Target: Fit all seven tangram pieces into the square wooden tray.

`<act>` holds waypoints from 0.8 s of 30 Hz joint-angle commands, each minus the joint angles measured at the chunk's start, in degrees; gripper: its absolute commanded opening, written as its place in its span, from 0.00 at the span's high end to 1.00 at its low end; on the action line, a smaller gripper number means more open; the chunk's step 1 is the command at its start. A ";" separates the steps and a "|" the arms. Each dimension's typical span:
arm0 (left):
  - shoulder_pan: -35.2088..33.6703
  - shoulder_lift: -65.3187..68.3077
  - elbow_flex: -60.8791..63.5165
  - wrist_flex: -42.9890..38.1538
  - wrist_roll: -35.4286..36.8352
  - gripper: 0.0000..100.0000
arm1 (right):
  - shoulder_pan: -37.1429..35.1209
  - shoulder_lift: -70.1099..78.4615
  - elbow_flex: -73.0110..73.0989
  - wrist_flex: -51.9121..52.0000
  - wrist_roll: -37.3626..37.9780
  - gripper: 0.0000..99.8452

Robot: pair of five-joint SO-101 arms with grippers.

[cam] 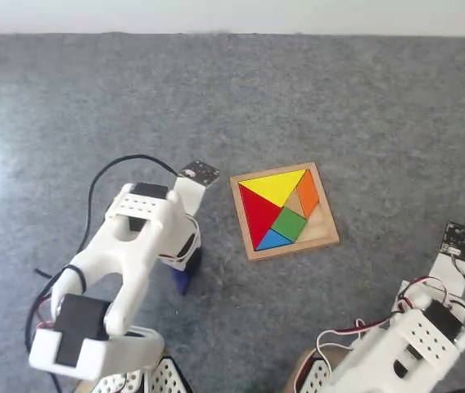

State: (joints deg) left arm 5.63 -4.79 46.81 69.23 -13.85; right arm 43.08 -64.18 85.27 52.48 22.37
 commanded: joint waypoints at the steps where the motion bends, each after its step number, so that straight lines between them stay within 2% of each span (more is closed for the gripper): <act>1: 3.69 1.85 0.40 -0.09 0.09 0.84 | 0.57 -1.10 -0.18 -1.19 0.70 0.91; 8: 4.57 10.64 -7.34 0.70 2.29 0.93 | 0.57 -1.10 0.00 -1.19 0.70 0.91; 13: 6.15 13.10 -13.14 5.54 2.29 0.96 | 0.57 -1.63 0.53 -1.36 0.79 0.91; 18: 7.82 5.98 -14.55 9.58 2.37 0.94 | 0.57 -1.63 0.53 -1.45 0.79 0.91; 21: 6.24 -2.46 -15.43 13.45 2.02 0.88 | 0.57 -1.63 0.53 -1.54 0.79 0.91; 24: 5.54 -12.75 -15.52 18.29 0.09 0.87 | 0.57 -1.63 0.62 -1.54 0.79 0.91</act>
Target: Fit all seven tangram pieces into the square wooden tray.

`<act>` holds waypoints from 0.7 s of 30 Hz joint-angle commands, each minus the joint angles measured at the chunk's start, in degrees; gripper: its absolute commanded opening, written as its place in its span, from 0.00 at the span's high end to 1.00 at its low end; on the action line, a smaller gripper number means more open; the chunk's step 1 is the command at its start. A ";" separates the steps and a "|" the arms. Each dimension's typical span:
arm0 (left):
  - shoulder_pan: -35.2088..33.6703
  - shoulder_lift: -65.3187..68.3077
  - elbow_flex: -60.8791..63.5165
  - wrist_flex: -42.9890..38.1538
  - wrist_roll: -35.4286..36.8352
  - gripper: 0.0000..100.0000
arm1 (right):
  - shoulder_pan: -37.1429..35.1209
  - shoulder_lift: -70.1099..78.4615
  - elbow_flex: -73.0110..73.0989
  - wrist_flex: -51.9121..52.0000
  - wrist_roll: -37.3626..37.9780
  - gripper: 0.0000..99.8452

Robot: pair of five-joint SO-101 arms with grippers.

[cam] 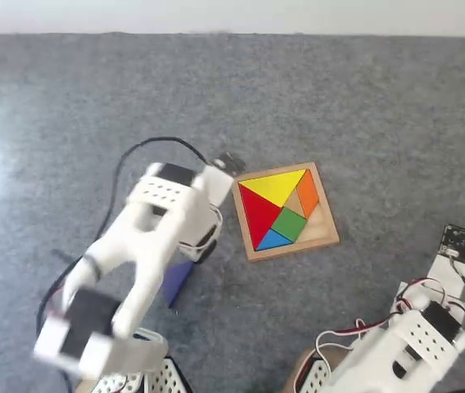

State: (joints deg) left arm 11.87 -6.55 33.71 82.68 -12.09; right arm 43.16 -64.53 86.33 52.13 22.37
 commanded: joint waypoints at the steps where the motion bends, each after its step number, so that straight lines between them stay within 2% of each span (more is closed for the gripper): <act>1: -0.62 -14.07 -2.15 7.30 -3.16 0.87 | 0.48 -1.27 -0.44 -1.19 0.79 0.91; 5: -0.53 -22.24 -0.40 15.65 -9.05 0.85 | 0.40 -1.27 -0.44 -1.19 0.79 0.91; 7: -0.62 -22.68 2.68 16.09 -11.34 0.83 | 0.40 -1.27 -0.44 -1.19 0.79 0.91; 13: -4.84 -16.18 6.55 12.48 -16.97 0.82 | 0.40 -1.27 -0.44 -1.10 0.79 0.91; 21: -5.89 2.90 7.96 3.78 -17.23 0.82 | 0.40 -1.27 -0.44 -1.19 0.79 0.91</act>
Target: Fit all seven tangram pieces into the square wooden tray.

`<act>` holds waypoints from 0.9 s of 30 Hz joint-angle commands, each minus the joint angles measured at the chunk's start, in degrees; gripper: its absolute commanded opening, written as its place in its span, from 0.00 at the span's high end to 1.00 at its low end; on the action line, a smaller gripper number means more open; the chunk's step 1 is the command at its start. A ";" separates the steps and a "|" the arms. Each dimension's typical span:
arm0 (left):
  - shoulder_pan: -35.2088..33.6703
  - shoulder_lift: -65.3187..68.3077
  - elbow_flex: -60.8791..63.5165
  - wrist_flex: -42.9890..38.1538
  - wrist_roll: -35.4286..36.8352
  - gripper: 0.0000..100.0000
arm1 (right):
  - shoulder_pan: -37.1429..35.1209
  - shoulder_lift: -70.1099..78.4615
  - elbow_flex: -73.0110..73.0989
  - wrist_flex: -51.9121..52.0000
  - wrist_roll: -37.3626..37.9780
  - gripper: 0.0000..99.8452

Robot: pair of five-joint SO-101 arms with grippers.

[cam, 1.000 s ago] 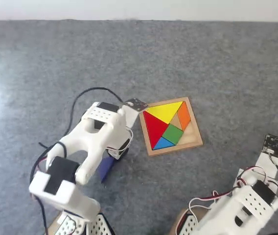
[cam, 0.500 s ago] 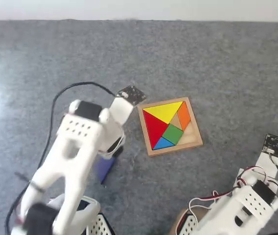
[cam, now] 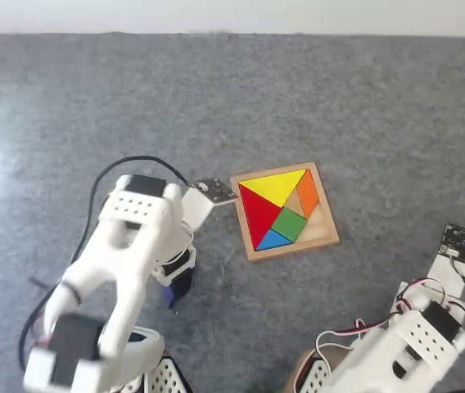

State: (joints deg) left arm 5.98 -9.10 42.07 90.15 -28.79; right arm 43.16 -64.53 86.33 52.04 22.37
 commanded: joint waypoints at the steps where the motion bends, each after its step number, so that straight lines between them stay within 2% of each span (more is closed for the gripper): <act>1: 0.18 7.74 -0.40 -5.10 -0.53 0.82 | 0.40 -1.27 -0.44 -1.10 0.79 0.91; 9: 1.23 19.16 -1.19 -11.87 1.93 0.82 | 0.40 -1.27 -0.44 -1.10 0.79 0.91; 18: -0.79 19.96 -6.20 -12.13 5.10 0.82 | 0.40 -1.27 -0.44 -1.10 0.79 0.91; 27: -4.40 19.87 -6.46 -11.87 4.22 0.82 | 0.40 -1.27 -0.44 -1.10 0.88 0.91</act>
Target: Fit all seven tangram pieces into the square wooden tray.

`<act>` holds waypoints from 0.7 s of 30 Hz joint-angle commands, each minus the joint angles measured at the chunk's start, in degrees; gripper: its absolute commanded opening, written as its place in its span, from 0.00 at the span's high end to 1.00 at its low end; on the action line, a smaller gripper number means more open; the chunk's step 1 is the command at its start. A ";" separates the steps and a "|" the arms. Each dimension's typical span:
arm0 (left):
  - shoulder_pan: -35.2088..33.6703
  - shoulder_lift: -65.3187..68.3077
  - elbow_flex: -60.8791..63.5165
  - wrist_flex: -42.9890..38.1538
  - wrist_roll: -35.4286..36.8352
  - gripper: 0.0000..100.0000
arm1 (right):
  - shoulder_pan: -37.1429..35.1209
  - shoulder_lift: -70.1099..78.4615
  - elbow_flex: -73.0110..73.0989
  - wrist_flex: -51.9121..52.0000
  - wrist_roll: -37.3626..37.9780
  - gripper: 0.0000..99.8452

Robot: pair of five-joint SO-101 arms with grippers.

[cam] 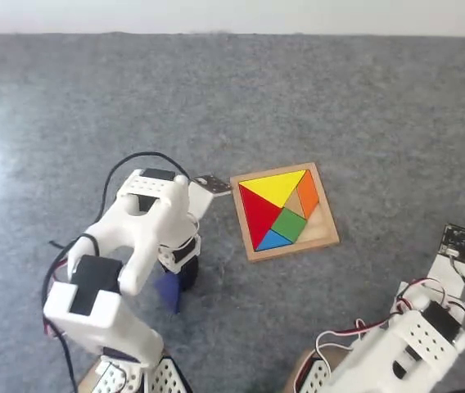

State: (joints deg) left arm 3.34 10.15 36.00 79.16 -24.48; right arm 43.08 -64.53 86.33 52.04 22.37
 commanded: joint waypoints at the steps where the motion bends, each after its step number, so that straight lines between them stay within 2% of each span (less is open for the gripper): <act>1: -2.11 0.26 -0.40 -0.79 -0.79 0.83 | 0.48 -1.27 -0.44 -1.10 0.88 0.91; 6: -2.55 -1.23 -2.51 -0.79 0.26 0.85 | 0.48 -1.27 -0.44 -1.10 0.88 0.91; 10: -3.52 -14.51 -4.00 -1.67 2.64 0.84 | 0.48 -1.27 -0.35 -1.10 0.88 0.91; 13: -4.31 -29.10 -2.59 2.02 -1.93 0.84 | 0.48 -1.27 -0.35 -1.10 0.88 0.91; 16: -4.40 -39.91 1.01 11.43 -8.26 0.84 | 0.13 -1.27 -0.35 -1.10 0.88 0.91; 18: -4.04 -41.14 3.82 20.57 -12.48 0.84 | -1.10 -1.27 -0.26 -1.10 0.88 0.91; 21: -7.65 -37.71 5.67 21.19 -17.32 0.87 | -1.54 -1.27 -0.26 -1.01 0.88 0.91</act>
State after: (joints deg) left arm -1.32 -27.65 41.36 96.84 -37.85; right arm 42.55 -64.53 86.33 52.04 22.46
